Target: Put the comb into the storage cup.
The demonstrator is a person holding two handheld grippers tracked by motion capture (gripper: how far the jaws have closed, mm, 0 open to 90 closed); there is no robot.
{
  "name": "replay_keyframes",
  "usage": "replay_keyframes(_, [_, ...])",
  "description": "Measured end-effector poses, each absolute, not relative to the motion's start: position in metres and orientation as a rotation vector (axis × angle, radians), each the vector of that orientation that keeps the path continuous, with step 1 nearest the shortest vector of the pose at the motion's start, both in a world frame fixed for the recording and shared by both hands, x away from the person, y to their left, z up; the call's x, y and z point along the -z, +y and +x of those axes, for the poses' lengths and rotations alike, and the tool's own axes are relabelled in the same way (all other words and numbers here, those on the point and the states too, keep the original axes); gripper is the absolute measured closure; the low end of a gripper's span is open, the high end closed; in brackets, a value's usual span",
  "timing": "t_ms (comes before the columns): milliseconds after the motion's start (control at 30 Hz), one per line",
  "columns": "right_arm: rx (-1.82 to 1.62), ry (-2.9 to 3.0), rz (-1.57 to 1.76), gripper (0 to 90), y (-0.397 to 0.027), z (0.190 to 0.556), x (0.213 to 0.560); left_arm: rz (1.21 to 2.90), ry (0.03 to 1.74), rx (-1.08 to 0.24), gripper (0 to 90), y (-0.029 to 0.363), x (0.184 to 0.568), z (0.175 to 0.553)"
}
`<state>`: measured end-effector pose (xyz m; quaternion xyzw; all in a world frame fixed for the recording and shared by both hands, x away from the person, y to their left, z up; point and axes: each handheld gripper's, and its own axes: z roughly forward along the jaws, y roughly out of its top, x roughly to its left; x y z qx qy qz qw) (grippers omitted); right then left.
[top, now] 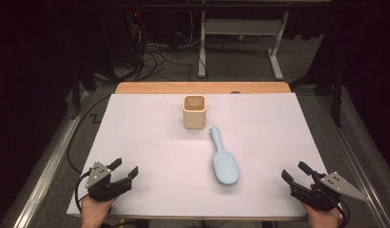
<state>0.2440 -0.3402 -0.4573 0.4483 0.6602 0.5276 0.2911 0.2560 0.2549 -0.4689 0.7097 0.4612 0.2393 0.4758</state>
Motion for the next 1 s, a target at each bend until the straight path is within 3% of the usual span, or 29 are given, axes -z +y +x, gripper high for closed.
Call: replay_keyframes(1000, [-1.44,1.785,1.141,27.8,-0.315,0.258,0.453,1.734,1.116,-0.564,28.8,0.253,0.469,0.255])
